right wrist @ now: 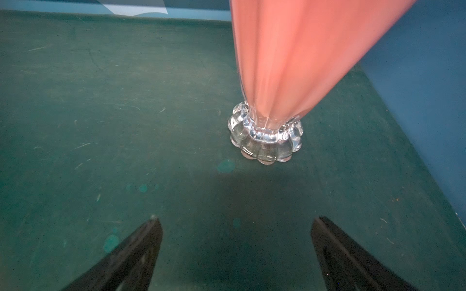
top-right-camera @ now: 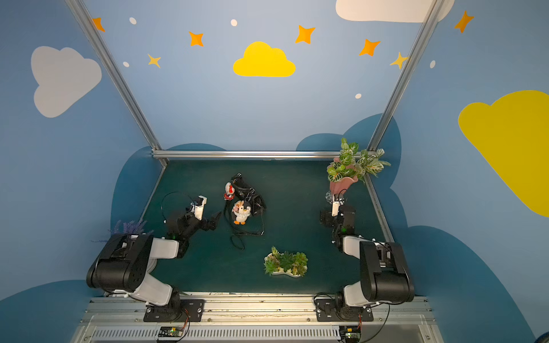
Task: Remove the decoration from the bag
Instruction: Move the bag to the center of the board.
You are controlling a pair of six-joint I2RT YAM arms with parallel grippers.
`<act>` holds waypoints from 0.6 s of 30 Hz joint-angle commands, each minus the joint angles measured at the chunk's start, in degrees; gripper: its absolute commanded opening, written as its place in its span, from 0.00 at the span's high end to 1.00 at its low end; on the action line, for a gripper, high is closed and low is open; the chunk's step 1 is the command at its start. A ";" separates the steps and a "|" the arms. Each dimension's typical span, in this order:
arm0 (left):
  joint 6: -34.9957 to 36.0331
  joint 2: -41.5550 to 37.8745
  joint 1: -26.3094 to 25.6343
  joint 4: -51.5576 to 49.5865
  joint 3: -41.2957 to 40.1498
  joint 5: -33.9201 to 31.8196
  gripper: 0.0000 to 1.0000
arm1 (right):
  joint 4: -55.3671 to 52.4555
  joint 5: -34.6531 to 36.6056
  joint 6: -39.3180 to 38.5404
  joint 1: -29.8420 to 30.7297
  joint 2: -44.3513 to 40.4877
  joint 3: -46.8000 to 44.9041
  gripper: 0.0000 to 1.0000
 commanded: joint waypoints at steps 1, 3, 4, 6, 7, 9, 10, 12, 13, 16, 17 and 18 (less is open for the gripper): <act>0.30 0.27 0.16 0.16 0.00 0.22 0.00 | 0.89 0.23 -0.30 0.08 0.05 0.83 0.02; 0.32 0.32 0.27 0.05 -0.03 0.22 0.00 | 0.82 0.15 -0.26 0.08 0.06 0.80 0.02; 0.33 0.27 0.21 0.04 -0.02 0.19 0.00 | 0.82 0.16 -0.24 0.07 0.14 0.82 0.02; 0.32 0.31 0.20 0.12 -0.03 0.24 0.00 | 0.91 0.11 -0.24 0.14 0.08 0.74 0.02; 0.18 0.34 0.20 0.06 0.06 0.18 0.00 | 0.93 0.11 -0.34 0.14 -0.02 0.69 0.02; -0.88 0.52 0.29 -0.27 0.34 -2.23 0.00 | 1.03 0.74 -0.08 0.09 -0.15 0.60 0.02; -1.19 0.46 0.29 -0.43 0.40 -3.49 0.00 | 0.57 2.24 0.52 0.22 -0.22 1.04 0.02; -1.06 0.08 0.24 -0.17 0.02 -3.50 0.00 | -2.15 3.58 1.30 0.31 -1.81 1.93 0.02; -1.06 -0.35 0.30 0.76 -0.74 -3.49 0.00 | -3.03 3.91 1.49 0.37 -3.19 1.88 0.02; -1.44 -5.27 0.29 4.28 -4.80 -4.35 0.00 | -9.34 5.61 2.41 0.97 -11.14 1.85 0.02; -1.11 -8.56 0.28 1.94 -5.38 -3.38 0.00 | -13.31 6.02 3.65 1.24 -14.99 2.28 0.02; -0.81 -12.73 0.21 -1.91 -5.32 -2.43 0.00 | -16.27 5.63 5.65 1.24 -18.69 2.75 0.02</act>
